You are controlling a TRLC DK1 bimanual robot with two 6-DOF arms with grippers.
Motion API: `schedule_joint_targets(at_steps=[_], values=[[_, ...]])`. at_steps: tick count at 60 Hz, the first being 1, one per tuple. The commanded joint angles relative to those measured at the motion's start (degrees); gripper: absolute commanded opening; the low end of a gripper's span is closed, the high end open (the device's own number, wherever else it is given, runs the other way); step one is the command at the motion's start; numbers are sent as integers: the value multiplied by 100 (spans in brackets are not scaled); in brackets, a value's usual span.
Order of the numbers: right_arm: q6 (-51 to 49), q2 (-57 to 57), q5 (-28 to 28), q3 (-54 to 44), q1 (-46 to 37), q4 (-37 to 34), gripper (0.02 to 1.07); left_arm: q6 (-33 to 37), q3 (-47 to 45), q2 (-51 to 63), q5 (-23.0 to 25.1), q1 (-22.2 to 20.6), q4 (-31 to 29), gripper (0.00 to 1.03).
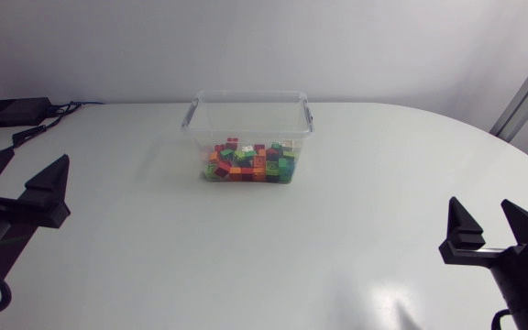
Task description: Place the duplo bricks in the container
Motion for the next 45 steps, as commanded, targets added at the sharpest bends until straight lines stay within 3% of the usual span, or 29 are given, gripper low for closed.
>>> schedule_joint_targets(at_steps=[1, 31, 45], values=[[119, -21, -77, -81, 60, -66, 103, -245, -291, -268, -60, -80, -70, 98], [151, 0, -404, -65, 192, -140, 103, -906, -1548, -1943, -425, -444, -561, 99], [152, 1, -419, -64, 198, -143, 103, -934, -1603, -2016, -440, -460, -582, 99]])
